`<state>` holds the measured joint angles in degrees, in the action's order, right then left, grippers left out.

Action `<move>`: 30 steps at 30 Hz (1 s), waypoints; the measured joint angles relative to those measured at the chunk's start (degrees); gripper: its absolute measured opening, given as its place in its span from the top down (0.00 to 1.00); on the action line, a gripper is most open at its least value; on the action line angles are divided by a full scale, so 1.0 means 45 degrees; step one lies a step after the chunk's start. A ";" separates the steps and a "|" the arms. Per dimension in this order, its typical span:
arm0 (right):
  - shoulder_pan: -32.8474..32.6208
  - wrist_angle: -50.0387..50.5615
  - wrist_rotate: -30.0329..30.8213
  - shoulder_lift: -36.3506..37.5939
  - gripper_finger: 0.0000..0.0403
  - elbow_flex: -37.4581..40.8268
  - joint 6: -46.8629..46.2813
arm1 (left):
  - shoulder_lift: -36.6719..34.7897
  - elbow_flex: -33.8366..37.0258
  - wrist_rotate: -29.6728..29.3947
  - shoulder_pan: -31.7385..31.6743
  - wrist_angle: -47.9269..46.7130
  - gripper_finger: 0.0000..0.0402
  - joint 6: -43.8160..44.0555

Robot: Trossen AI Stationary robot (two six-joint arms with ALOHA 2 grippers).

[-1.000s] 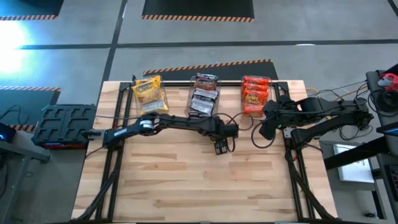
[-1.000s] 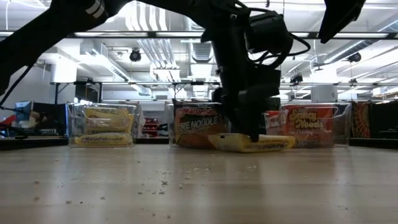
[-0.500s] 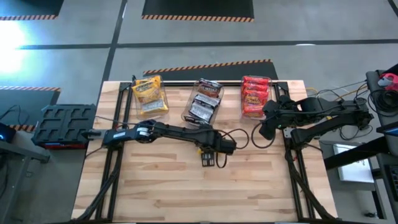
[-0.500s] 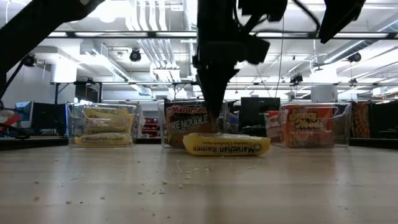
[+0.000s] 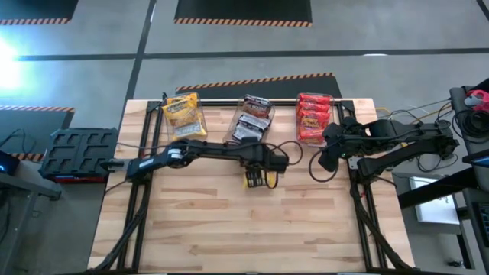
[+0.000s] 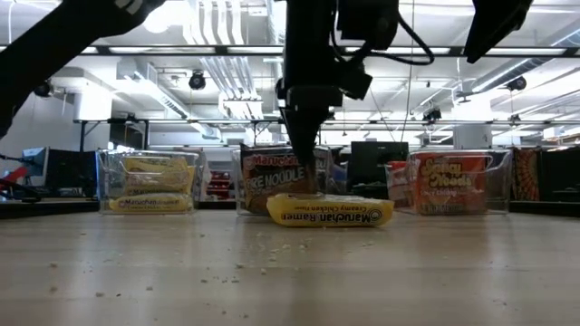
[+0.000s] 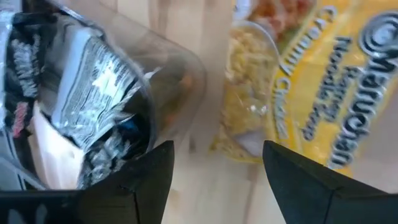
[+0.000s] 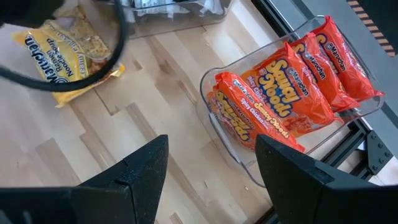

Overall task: Sort Maruchan noodles
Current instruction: Put the yellow noodle pack into the left transparent bin

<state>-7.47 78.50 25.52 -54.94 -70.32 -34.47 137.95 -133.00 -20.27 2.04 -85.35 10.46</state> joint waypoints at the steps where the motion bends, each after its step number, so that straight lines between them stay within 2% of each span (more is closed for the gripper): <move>1: -0.0001 0.0000 0.0000 0.0000 0.43 0.0000 0.0000 | 0.0000 0.0083 -0.0002 -0.0115 0.0188 0.43 -0.0096; 17: 0.0001 -0.0004 0.0000 0.0000 0.43 0.0000 -0.0002 | 0.0000 0.0363 0.0147 -0.1521 0.4326 0.43 -0.2572; 22: 0.0001 0.0000 0.0000 0.0000 0.43 0.0000 -0.0003 | -0.0027 0.0371 0.0746 -0.1582 0.4378 0.43 -0.2421; 30: 0.0002 -0.0005 0.0000 0.0000 0.43 0.0000 -0.0003 | -0.0575 0.0428 0.0733 -0.0354 0.3331 0.43 -0.1023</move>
<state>-7.46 78.48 25.52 -54.94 -70.32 -34.48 135.36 -131.07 -16.98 0.44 -70.36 5.86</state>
